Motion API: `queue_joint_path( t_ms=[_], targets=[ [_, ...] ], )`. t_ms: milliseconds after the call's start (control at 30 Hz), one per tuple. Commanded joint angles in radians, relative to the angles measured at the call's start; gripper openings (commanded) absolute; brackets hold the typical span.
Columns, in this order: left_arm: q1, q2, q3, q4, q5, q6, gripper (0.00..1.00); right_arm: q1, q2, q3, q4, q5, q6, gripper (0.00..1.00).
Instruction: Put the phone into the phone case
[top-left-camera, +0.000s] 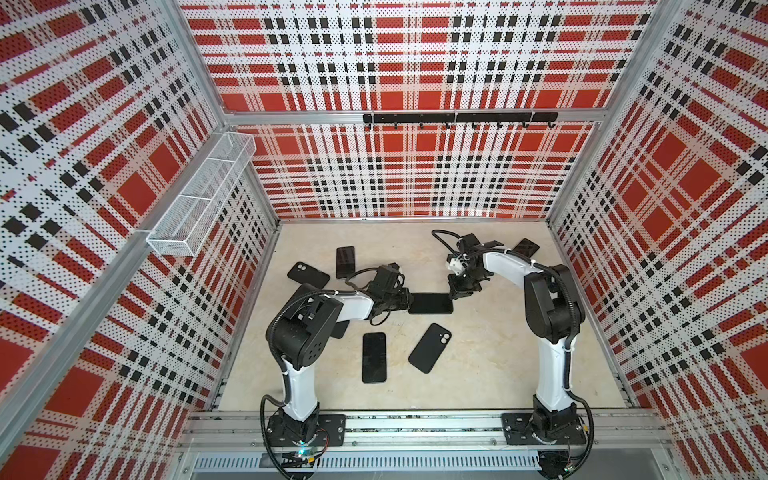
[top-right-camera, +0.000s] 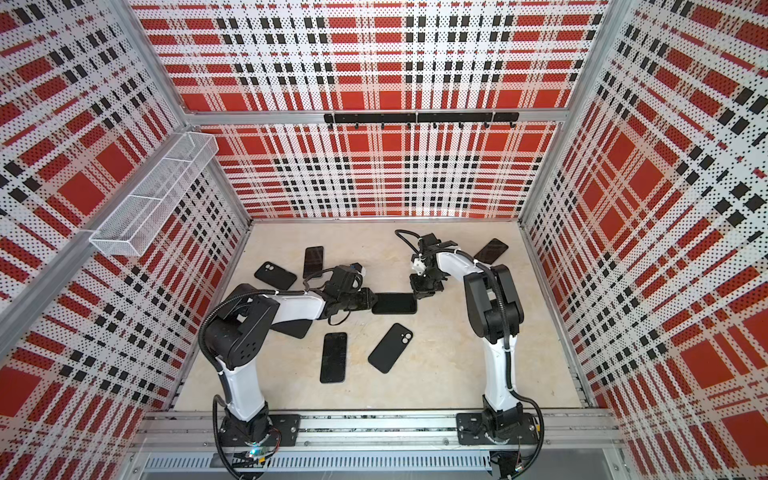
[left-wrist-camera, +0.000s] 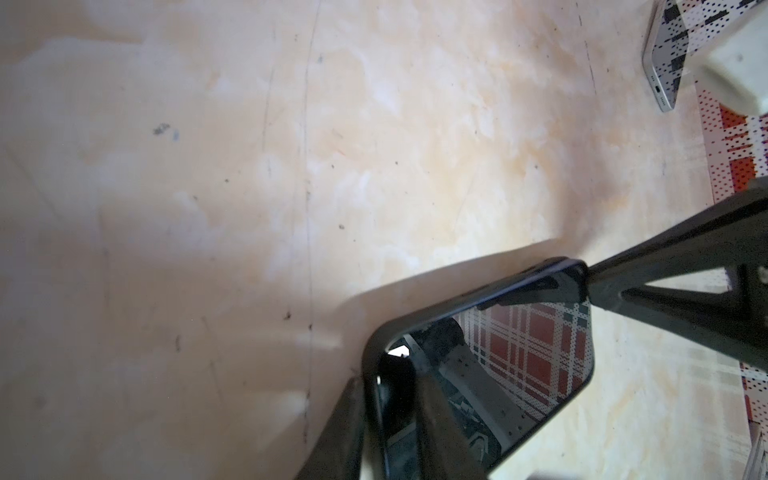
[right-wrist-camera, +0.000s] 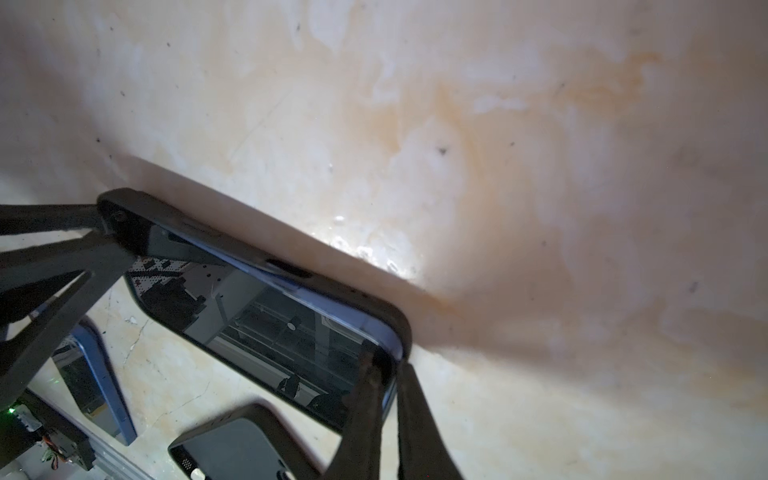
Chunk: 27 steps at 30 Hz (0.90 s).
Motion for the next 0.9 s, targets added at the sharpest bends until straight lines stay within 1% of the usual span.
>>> queue_joint_path(
  t_ms=[0,100,400,533,600,633,667,733,767,867],
  targets=[
    [-0.008,0.039,0.032,-0.027,-0.009,0.027,0.25,0.017,0.091,0.001,0.033,-0.003,-0.007,0.12],
    [-0.023,0.051,0.051,-0.055,-0.030,0.045,0.24,0.030,0.127,0.003,0.023,0.009,0.020,0.12],
    [-0.031,0.071,0.068,-0.059,-0.024,0.047,0.23,0.069,0.195,-0.082,0.061,0.020,0.094,0.12],
    [-0.034,0.081,0.075,-0.058,-0.019,0.048,0.23,0.101,0.226,-0.093,0.070,0.037,0.114,0.12],
    [-0.034,0.082,0.077,-0.058,-0.017,0.050,0.23,0.107,0.213,-0.088,0.070,0.044,0.110,0.12],
    [-0.033,0.083,0.077,-0.062,-0.018,0.054,0.23,0.103,0.178,-0.090,0.076,0.055,0.114,0.12],
    [-0.030,0.081,0.076,-0.066,-0.019,0.056,0.23,0.094,0.147,-0.085,0.068,0.072,0.115,0.14],
    [-0.024,0.074,0.069,-0.070,-0.024,0.061,0.23,0.066,0.064,-0.065,0.028,0.112,0.111,0.22],
    [-0.020,0.070,0.066,-0.071,-0.026,0.064,0.23,0.054,0.031,-0.053,0.008,0.141,0.107,0.24],
    [-0.009,0.066,0.058,-0.073,-0.029,0.069,0.23,0.028,-0.026,-0.014,-0.052,0.193,0.080,0.35]
  ],
)
